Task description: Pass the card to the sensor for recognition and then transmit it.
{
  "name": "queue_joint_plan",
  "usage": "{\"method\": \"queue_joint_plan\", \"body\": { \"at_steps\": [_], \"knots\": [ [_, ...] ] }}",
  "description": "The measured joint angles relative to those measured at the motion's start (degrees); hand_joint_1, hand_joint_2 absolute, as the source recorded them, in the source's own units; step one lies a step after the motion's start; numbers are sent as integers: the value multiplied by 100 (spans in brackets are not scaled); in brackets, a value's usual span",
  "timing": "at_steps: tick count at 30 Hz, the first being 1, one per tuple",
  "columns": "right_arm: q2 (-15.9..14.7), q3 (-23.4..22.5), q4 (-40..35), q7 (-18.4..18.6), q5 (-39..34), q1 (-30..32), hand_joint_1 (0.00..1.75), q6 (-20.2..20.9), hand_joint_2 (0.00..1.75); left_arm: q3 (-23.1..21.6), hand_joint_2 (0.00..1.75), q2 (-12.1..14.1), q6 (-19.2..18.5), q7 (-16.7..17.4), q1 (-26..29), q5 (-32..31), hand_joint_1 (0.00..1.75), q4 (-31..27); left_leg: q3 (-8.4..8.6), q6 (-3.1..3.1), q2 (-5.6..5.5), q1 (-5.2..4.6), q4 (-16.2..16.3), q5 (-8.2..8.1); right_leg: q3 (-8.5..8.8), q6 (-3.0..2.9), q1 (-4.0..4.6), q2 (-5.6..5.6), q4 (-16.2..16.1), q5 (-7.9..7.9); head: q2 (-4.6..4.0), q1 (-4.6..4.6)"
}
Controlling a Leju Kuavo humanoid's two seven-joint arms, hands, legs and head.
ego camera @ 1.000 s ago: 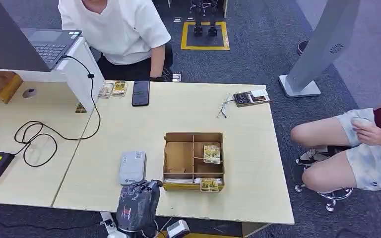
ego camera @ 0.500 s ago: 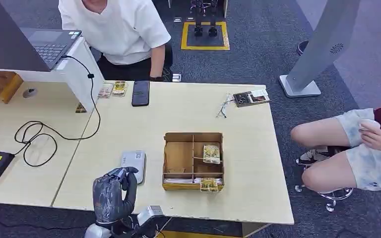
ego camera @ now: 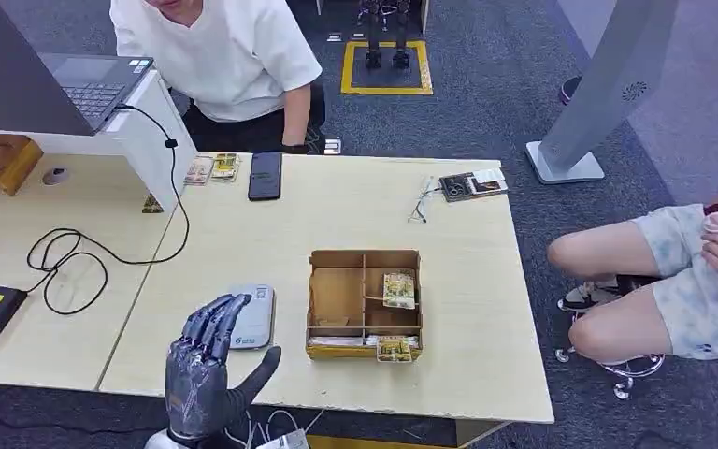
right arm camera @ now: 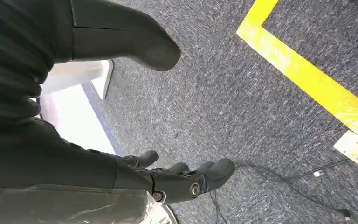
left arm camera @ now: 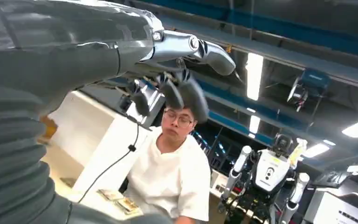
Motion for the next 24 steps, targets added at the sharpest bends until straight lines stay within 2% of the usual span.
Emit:
{"method": "queue_joint_plan", "body": {
  "at_steps": [4,17,24],
  "knots": [
    [0,-2,0,-37,72,-10,0,2,175,-206,175,122,0,-31,45,-301,0,-22,0,0,0,0,0,0,0,0,0,0,0,0,0,0],
    [0,-2,0,-83,129,-36,0,17,175,-1038,175,592,0,-31,13,-502,0,50,0,0,0,0,0,0,0,0,0,0,0,0,0,-2],
    [0,-2,0,-96,179,-45,0,42,175,-1377,175,771,0,-28,-144,-533,0,317,0,0,0,0,0,0,0,0,0,0,0,0,0,-2]
  ]
}}
